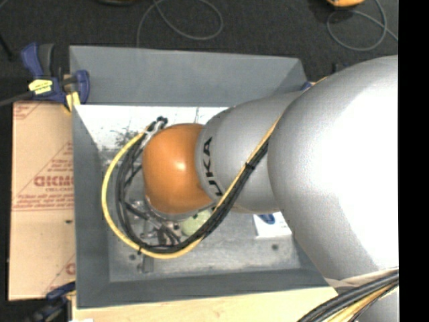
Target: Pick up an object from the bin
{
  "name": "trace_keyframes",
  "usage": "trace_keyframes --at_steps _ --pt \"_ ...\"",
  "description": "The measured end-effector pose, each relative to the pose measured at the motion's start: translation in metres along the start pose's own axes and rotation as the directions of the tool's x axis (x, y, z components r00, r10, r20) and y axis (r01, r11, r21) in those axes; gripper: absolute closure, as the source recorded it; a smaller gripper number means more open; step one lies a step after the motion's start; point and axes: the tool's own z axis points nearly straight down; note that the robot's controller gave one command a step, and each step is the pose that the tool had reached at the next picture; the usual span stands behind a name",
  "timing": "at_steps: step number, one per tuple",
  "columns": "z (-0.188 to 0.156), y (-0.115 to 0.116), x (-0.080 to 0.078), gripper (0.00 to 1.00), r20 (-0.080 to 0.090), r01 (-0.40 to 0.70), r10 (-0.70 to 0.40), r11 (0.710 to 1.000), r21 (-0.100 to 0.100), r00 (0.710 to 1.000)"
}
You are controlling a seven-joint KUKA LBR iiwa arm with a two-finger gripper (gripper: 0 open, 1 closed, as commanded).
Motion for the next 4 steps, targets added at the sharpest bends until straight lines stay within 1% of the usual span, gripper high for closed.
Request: trace_keyframes --at_steps 1,2,3,4 --pt "0.006 -0.106 -0.035 1.0 0.009 0.016 -0.016 1.0 0.001 1.0" --pt "0.006 -0.105 -0.035 0.0 0.009 0.014 -0.014 1.0 0.0 1.0" --pt "0.006 -0.105 -0.035 0.0 0.009 0.013 -0.013 1.0 0.0 1.0" --pt "0.015 -0.129 -0.042 0.0 0.01 0.013 -0.013 1.0 0.0 1.0"
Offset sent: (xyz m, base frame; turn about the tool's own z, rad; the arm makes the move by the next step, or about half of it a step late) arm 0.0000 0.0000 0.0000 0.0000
